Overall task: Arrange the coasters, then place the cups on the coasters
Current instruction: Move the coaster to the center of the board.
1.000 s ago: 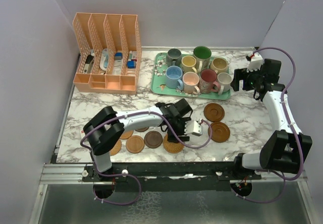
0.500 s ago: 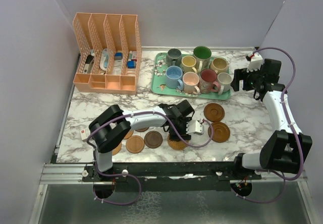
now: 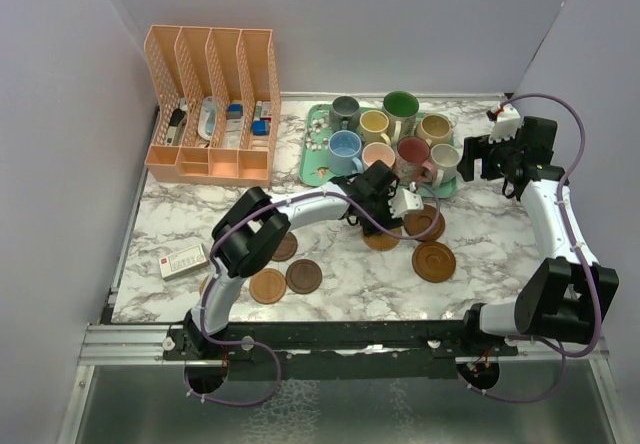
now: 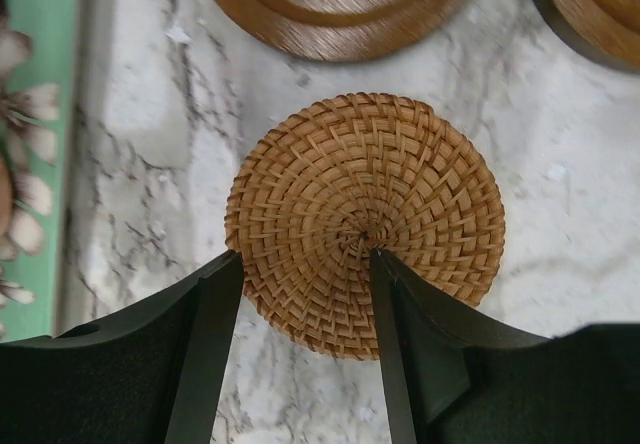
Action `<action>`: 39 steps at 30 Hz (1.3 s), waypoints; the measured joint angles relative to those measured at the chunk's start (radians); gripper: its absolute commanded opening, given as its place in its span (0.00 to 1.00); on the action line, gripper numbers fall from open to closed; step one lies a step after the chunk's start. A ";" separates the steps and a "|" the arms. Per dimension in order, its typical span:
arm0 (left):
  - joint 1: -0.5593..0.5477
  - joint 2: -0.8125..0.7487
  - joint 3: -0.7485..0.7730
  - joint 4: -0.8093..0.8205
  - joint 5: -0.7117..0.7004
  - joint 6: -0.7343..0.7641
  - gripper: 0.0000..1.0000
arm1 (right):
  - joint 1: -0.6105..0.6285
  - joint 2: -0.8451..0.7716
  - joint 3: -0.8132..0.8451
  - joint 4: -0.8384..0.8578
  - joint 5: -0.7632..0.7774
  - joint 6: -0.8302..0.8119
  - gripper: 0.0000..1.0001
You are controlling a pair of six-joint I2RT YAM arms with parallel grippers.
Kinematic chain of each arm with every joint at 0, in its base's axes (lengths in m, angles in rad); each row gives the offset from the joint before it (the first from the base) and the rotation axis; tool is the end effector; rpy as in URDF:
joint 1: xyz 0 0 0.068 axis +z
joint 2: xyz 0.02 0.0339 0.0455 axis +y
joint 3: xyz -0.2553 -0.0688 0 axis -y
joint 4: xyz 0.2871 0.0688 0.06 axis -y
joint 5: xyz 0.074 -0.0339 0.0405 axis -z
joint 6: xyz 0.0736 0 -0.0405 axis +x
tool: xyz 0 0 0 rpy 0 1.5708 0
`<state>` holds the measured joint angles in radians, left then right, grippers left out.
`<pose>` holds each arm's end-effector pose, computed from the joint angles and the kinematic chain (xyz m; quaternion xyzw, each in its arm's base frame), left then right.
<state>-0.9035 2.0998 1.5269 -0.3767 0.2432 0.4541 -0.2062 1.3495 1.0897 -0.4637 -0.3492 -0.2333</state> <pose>0.3000 -0.4094 0.1104 0.6223 0.7123 -0.1802 0.2700 0.3616 -0.0499 0.2520 -0.0836 0.8967 0.0663 0.4296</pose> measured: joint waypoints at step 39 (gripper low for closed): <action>0.029 0.024 0.003 0.125 -0.078 -0.029 0.55 | 0.000 0.005 0.000 0.000 0.000 0.000 0.84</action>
<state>-0.8749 2.1242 1.5295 -0.2520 0.1650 0.4255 -0.2058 1.3548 1.0897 -0.4641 -0.3496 -0.2337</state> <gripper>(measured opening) 0.554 0.840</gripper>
